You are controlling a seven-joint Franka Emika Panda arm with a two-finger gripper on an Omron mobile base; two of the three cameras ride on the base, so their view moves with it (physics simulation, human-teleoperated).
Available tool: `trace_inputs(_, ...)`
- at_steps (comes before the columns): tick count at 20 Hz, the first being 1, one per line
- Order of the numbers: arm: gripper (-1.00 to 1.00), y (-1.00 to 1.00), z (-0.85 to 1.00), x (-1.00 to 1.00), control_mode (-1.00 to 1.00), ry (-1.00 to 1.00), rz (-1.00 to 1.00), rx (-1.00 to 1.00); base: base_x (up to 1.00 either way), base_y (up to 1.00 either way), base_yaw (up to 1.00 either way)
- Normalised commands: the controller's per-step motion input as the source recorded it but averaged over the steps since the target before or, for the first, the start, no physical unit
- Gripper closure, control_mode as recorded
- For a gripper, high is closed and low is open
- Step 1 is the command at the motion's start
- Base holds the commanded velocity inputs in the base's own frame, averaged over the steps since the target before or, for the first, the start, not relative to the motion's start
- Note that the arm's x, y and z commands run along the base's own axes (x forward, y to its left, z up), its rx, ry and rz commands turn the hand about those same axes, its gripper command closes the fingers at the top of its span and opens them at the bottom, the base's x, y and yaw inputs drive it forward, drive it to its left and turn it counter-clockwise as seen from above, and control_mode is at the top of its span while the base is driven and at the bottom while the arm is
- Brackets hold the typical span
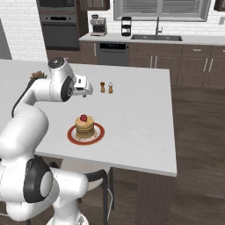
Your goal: Take the strawberry from the fridge and place it on top of the pancake, located on the dining counter.
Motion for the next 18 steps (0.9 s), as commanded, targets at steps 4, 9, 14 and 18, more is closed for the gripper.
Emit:
trace_inputs(4,-1.00,-0.08,0.66,-0.66,-1.00,-0.12,0.00,0.01,0.00,0.00,0.00)
trace_inputs(9,-1.00,-0.14,0.35,-0.85,-1.00,-0.15,-0.01,0.04,0.00,0.00,0.00)
trace_inputs(14,-1.00,-0.21,0.03,-0.99,-1.00,-0.19,-0.05,0.10,0.00,0.00,0.00)
trace_inputs(18,-1.00,-0.12,0.00,-0.94,-1.00,-0.12,-0.04,0.09,0.00,0.00,0.00)
